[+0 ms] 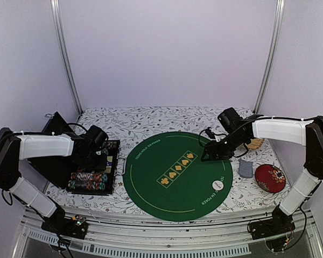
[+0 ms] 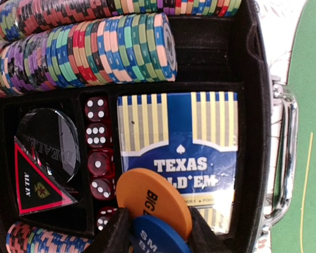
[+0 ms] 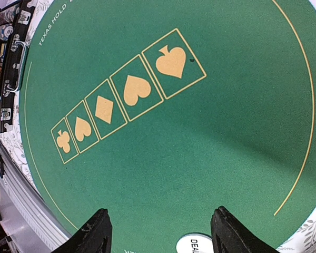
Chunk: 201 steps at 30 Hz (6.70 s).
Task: Distribute texas hold em gaming equipment
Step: Adjust the small blind button in the poker case, then pick up the small blind button from the poker case, then pass from the left arm to the right
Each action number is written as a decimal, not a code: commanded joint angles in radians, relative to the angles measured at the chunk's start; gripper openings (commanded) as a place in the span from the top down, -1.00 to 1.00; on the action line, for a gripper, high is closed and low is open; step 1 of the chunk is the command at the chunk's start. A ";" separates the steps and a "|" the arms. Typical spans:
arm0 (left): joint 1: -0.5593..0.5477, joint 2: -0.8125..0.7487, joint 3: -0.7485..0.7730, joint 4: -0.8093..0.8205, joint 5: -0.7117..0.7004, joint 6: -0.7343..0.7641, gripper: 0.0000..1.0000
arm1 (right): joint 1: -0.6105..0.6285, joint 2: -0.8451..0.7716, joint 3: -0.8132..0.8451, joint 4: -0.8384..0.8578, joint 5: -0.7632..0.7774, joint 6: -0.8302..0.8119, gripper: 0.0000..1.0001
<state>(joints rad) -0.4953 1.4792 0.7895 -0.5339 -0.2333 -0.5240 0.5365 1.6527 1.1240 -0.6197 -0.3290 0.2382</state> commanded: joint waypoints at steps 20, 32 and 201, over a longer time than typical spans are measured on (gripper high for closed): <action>-0.049 -0.039 0.059 -0.031 0.093 0.020 0.66 | 0.006 0.011 0.034 -0.020 -0.008 -0.013 -0.32; -0.055 -0.033 0.066 -0.031 0.098 0.034 0.90 | 0.006 0.016 0.059 -0.041 -0.003 -0.022 -0.31; -0.492 0.023 0.240 0.293 -0.041 0.532 0.36 | 0.291 0.452 0.383 0.634 -0.645 0.360 0.36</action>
<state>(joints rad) -0.9737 1.4883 0.9955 -0.2718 -0.2550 -0.0063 0.8112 2.0743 1.4792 0.0437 -0.9504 0.6170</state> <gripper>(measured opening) 0.482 0.319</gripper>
